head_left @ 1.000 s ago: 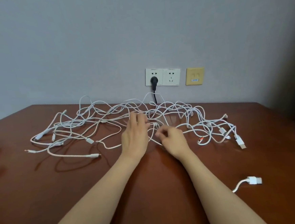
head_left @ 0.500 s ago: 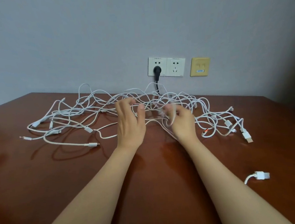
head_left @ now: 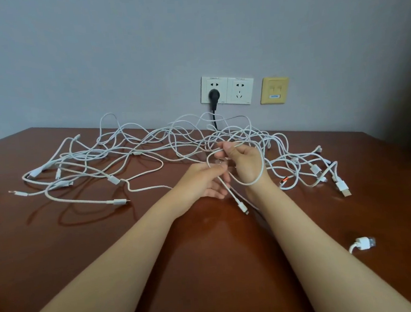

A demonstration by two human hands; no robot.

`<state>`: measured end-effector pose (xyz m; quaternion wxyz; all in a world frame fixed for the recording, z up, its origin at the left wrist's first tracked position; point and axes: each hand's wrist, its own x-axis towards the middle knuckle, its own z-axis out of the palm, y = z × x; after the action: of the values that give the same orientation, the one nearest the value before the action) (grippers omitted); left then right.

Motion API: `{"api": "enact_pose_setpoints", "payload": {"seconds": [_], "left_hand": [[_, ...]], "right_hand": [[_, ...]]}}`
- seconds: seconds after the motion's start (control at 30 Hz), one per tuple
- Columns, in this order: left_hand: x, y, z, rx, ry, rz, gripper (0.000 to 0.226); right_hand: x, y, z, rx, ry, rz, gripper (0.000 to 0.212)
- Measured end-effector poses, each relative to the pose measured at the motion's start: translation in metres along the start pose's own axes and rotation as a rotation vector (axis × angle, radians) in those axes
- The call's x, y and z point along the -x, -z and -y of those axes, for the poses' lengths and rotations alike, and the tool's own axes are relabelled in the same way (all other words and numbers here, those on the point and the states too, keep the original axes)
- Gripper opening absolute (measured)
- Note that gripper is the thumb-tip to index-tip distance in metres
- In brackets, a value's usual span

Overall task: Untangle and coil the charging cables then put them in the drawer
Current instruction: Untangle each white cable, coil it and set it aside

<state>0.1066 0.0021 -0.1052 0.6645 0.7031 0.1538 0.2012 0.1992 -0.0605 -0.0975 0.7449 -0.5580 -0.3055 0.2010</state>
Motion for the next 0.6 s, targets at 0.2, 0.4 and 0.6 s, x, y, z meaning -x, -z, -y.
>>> {"api": "enact_pose_setpoints", "payload": {"seconds": [0.2, 0.4, 0.6], "left_hand": [[-0.004, 0.001, -0.003, 0.237, 0.077, -0.111, 0.044], [-0.006, 0.006, -0.003, 0.299, 0.073, -0.209, 0.042], [-0.010, 0.012, 0.000, 0.146, 0.095, -0.163, 0.040]], "right_hand": [[-0.003, 0.007, 0.009, 0.019, -0.263, -0.091, 0.026], [-0.002, 0.016, 0.025, 0.011, -0.336, -0.217, 0.033], [0.007, 0.015, 0.037, 0.503, 0.249, -0.526, 0.049]]}}
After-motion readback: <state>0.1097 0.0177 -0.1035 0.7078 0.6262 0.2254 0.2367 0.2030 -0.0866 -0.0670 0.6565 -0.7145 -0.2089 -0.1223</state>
